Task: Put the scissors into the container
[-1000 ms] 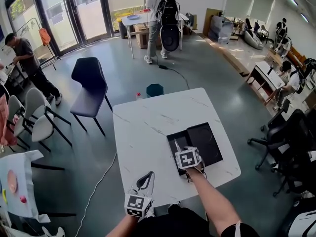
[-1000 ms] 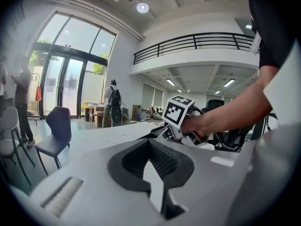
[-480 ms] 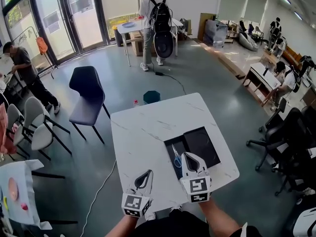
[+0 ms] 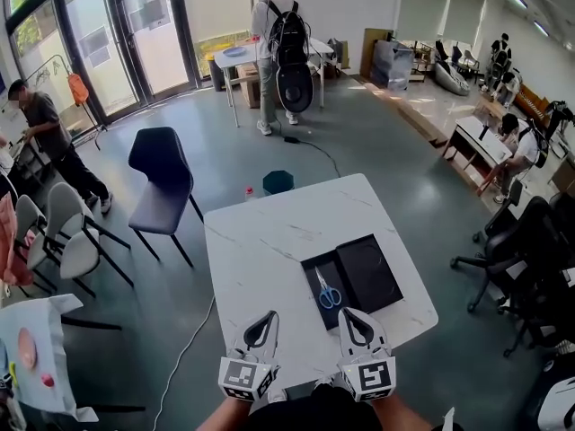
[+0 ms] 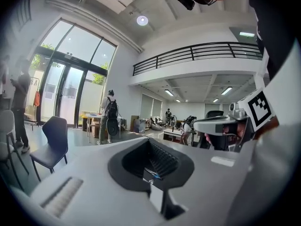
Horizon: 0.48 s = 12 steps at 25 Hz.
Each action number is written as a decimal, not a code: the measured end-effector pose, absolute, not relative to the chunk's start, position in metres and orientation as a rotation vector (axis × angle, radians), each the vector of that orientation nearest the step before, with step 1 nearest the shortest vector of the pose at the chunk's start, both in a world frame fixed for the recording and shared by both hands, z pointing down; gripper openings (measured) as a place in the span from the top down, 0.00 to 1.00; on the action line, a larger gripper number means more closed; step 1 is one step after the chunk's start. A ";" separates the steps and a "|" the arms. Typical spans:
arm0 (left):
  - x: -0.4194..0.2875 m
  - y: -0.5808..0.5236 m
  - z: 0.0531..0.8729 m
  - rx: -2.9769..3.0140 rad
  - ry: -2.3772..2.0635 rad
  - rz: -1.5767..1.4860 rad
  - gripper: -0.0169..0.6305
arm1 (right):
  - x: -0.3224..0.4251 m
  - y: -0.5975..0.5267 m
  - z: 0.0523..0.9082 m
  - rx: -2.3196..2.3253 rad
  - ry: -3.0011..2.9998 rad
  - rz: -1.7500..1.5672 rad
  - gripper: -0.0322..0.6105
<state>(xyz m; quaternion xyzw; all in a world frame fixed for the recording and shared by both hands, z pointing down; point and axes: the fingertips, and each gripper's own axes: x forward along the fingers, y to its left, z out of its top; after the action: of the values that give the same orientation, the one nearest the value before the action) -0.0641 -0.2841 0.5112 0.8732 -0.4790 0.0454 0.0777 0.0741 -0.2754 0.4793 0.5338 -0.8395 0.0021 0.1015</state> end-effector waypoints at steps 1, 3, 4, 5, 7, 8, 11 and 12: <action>-0.063 -0.283 0.511 2.623 -1.432 0.141 0.96 | 0.074 -0.275 0.479 1.578 -2.481 0.001 0.94; -0.061 -0.281 0.511 2.621 -1.428 0.144 0.96 | 0.074 -0.275 0.476 1.581 -2.481 -0.013 0.94; -0.060 -0.280 0.511 2.618 -1.426 0.144 0.96 | 0.074 -0.274 0.476 1.580 -2.476 -0.025 0.94; -0.059 -0.279 0.510 2.618 -1.423 0.144 0.96 | 0.074 -0.274 0.476 1.577 -2.469 -0.037 0.94; -0.058 -0.278 0.510 2.624 -1.420 0.145 0.96 | 0.073 -0.273 0.476 1.566 -2.460 -0.059 0.94; -0.057 -0.277 0.510 2.628 -1.418 0.147 0.96 | 0.072 -0.272 0.477 1.560 -2.459 -0.068 0.94; -0.055 -0.274 0.512 2.643 -1.410 0.162 0.96 | 0.072 -0.270 0.478 1.548 -2.456 -0.075 0.94; -0.055 -0.273 0.512 2.643 -1.409 0.163 0.96 | 0.072 -0.269 0.479 1.550 -2.456 -0.069 0.94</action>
<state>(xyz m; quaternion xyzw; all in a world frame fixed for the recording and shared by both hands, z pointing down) -0.0547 -0.2735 0.5125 0.8788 -0.4687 0.0543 0.0709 0.0719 -0.2695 0.4785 0.5299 -0.8395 -0.0236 0.1177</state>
